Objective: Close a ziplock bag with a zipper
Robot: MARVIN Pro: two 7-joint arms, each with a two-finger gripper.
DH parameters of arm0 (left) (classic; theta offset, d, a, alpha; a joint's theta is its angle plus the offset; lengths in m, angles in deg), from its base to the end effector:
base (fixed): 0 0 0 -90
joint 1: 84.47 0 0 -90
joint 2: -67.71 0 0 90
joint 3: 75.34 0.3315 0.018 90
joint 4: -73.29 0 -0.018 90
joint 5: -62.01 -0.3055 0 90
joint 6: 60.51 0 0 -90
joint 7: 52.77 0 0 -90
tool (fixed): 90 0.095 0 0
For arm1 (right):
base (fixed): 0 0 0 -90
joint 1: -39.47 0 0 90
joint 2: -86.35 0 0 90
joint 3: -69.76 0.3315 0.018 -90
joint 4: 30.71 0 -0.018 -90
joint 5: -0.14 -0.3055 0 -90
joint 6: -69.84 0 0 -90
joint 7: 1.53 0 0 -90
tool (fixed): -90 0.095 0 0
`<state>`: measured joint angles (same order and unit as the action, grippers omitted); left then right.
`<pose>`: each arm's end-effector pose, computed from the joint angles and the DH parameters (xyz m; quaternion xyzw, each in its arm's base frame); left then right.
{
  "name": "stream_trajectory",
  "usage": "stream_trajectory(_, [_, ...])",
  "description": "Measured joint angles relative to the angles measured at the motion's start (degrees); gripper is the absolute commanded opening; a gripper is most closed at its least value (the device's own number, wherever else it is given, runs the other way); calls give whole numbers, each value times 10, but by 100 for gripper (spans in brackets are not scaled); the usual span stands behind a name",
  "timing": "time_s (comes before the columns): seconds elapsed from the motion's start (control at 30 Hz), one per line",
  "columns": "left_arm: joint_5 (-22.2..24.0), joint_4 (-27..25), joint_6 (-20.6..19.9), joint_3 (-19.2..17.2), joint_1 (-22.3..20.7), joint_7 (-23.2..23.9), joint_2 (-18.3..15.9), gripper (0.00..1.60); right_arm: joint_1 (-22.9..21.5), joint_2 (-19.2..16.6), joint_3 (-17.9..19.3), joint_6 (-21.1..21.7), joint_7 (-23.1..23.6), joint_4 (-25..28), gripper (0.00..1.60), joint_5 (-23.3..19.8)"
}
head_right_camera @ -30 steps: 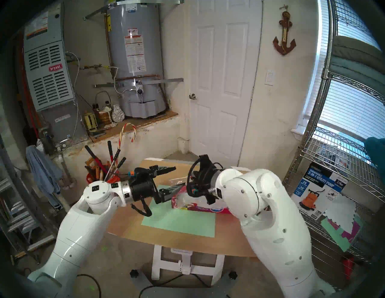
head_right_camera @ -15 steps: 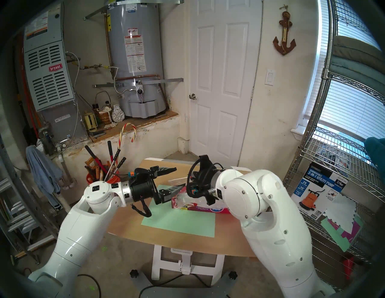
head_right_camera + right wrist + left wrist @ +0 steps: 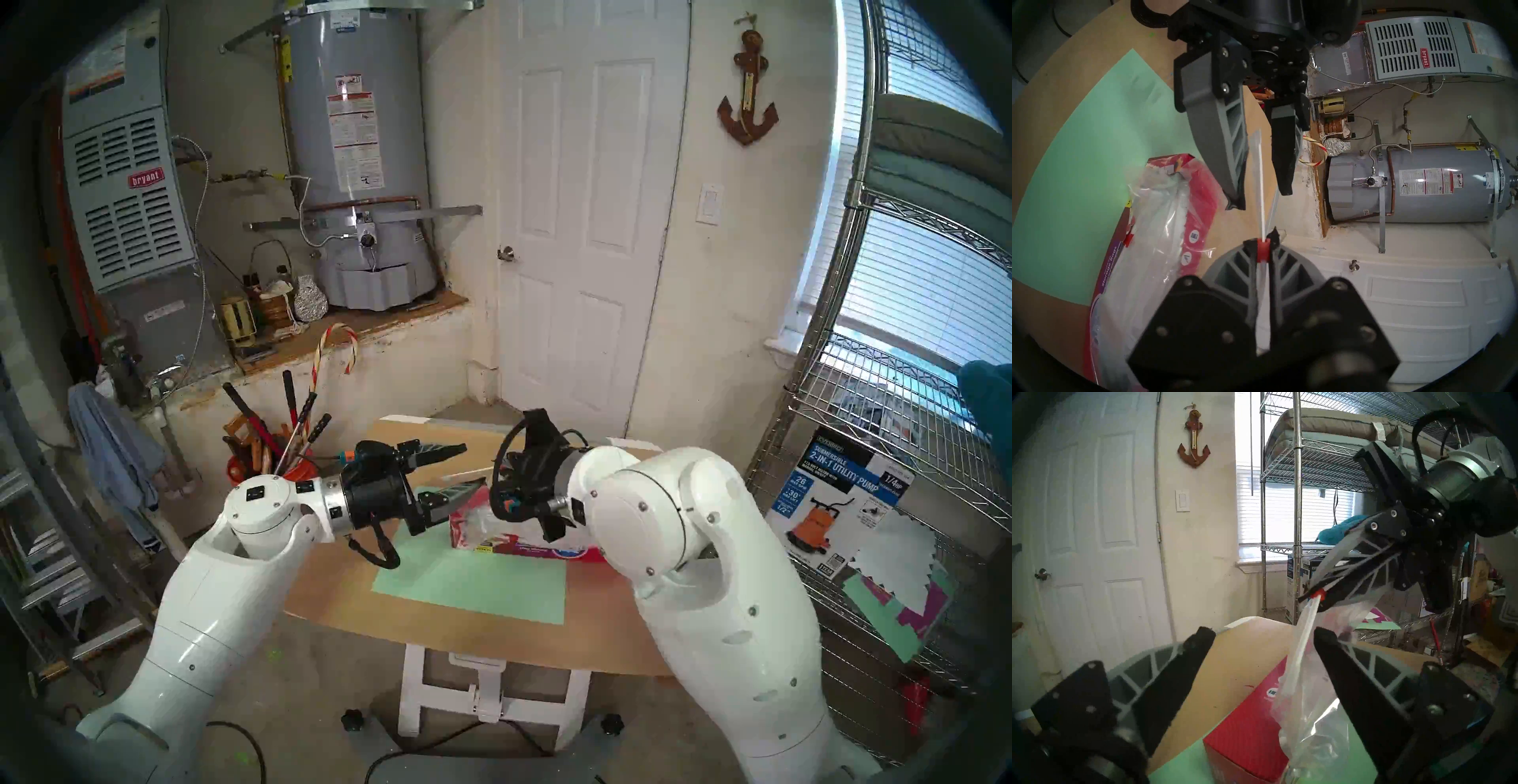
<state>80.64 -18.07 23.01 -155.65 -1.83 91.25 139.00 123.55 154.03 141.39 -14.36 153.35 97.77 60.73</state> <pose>0.4026 -0.0269 -0.3003 0.6093 -0.3760 0.5927 0.3689 0.3400 0.0629 -0.1980 0.4523 0.7447 0.4403 0.2166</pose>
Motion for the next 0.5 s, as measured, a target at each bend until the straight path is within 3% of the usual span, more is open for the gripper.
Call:
stream_trajectory(0.1, [1,4,-1,0,-2,3,2,63,0,0,0,-2,1,0,23,-1])
stream_trajectory(0.23, [4,10,1,-1,-4,11,3,55,0,0,0,-3,1,0,23,-2])
stream_trajectory(0.27, [4,10,2,-1,-4,12,4,38,0,0,0,-3,1,0,22,-2])
stream_trajectory(0.33, [7,11,2,-3,-5,17,4,19,0,0,0,-4,2,0,18,-2])
stream_trajectory(0.4, [8,11,3,-4,-6,20,4,16,0,0,-1,-5,2,0,13,-2])
stream_trajectory(0.43, [9,11,3,-5,-6,22,4,2,0,0,-1,-5,2,0,11,-2])
stream_trajectory(0.5, [10,11,3,-7,-6,25,4,0,-1,0,-1,-6,2,-1,1,-1])
